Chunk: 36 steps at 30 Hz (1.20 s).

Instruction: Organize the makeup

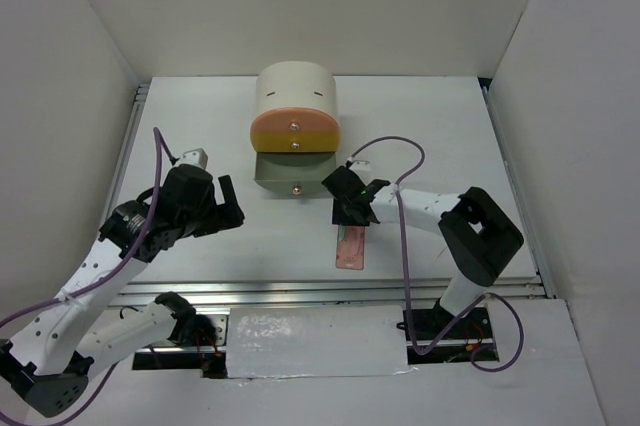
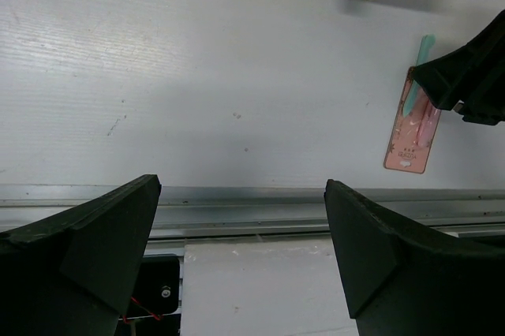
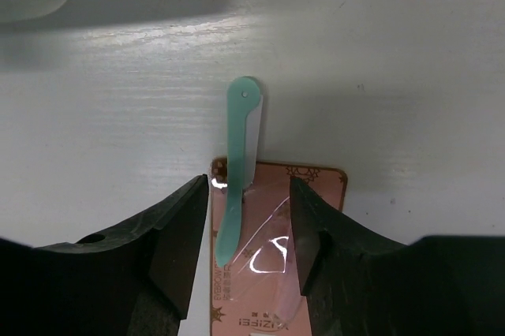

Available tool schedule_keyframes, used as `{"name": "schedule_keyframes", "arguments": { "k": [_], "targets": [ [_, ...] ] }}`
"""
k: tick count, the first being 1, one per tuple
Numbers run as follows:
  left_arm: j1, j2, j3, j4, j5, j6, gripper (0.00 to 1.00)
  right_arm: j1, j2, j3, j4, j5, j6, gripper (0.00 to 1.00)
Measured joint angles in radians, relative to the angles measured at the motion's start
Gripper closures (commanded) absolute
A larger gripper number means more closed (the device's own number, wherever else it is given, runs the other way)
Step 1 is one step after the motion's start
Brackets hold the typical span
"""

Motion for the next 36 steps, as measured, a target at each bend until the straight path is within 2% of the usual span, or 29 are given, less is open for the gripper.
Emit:
{"name": "schedule_keyframes", "arguments": {
  "k": [5,8,12,17,24,36],
  "targets": [
    [0.000,0.000,0.000,0.000,0.009,0.022,0.01,0.000,0.062,0.036,0.000,0.004,-0.005,0.50],
    [0.000,0.002,0.000,0.000,0.009,0.035,0.01,0.001,0.075,0.048,0.002,0.007,-0.004,0.56],
    [0.000,0.002,0.000,0.000,0.009,0.044,0.01,0.002,0.084,0.056,0.003,0.011,0.000,0.72],
    [0.000,0.002,0.000,0.000,0.009,0.046,0.01,0.010,0.085,0.056,0.009,0.023,0.006,0.85],
    [0.000,0.002,0.000,0.000,0.010,0.046,0.01,0.038,0.059,0.040,0.020,0.030,0.018,0.87],
    [0.000,-0.001,0.000,0.000,0.021,0.045,0.00,0.068,-0.121,0.027,0.043,0.021,0.027,0.86]
  ]
}}
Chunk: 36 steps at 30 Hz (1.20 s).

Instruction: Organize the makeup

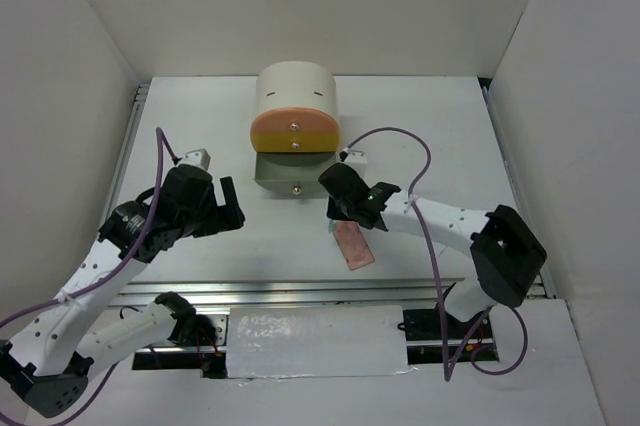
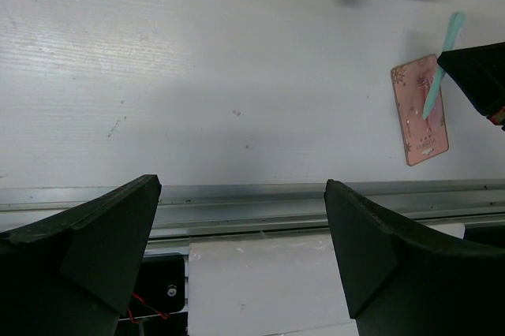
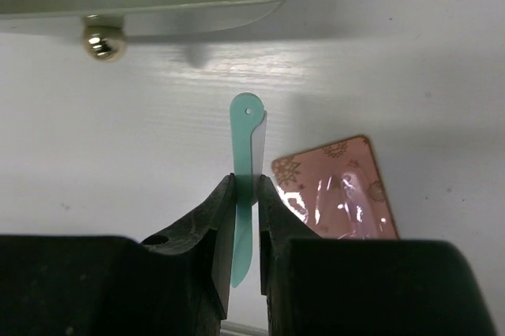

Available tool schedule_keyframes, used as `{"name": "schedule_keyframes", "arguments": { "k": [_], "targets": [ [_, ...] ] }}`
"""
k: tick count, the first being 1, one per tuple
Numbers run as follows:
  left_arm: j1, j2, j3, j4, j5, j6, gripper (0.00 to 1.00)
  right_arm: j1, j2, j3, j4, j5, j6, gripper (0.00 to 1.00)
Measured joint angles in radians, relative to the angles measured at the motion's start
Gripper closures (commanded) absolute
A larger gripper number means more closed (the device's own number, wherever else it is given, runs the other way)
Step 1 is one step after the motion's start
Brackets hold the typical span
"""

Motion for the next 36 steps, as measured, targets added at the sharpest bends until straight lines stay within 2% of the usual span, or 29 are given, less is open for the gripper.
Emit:
{"name": "schedule_keyframes", "arguments": {
  "k": [7,10,13,17,22,27,31,34,36],
  "targets": [
    [0.000,-0.015,0.000,0.000,0.003,-0.001,0.00,0.042,-0.129,0.012,-0.003,-0.007,0.040,0.86],
    [0.000,-0.020,0.000,0.000,0.006,-0.001,0.01,0.042,-0.127,0.074,-0.008,-0.007,0.087,0.85],
    [0.000,-0.029,0.000,0.000,0.008,-0.002,0.01,0.041,-0.071,0.185,-0.019,0.001,0.161,0.85],
    [0.000,-0.052,0.000,-0.003,0.008,-0.002,0.01,0.041,0.080,0.381,-0.037,0.016,0.283,0.86],
    [0.000,-0.088,0.000,-0.027,0.008,0.000,0.01,0.041,0.251,0.569,-0.136,0.073,0.479,0.84],
    [0.000,-0.116,0.000,-0.058,0.008,0.002,0.01,0.032,0.290,0.590,-0.236,0.118,0.641,0.83],
    [0.000,-0.149,0.000,-0.074,0.009,0.007,0.01,0.009,0.290,0.559,-0.242,0.128,0.727,0.82],
    [0.000,-0.164,0.003,-0.095,0.009,0.024,0.01,-0.012,0.294,0.549,-0.248,0.130,0.763,0.74],
    [0.000,-0.164,0.003,-0.106,0.009,0.027,0.01,-0.023,0.301,0.552,-0.246,0.142,0.773,0.58]
  ]
}}
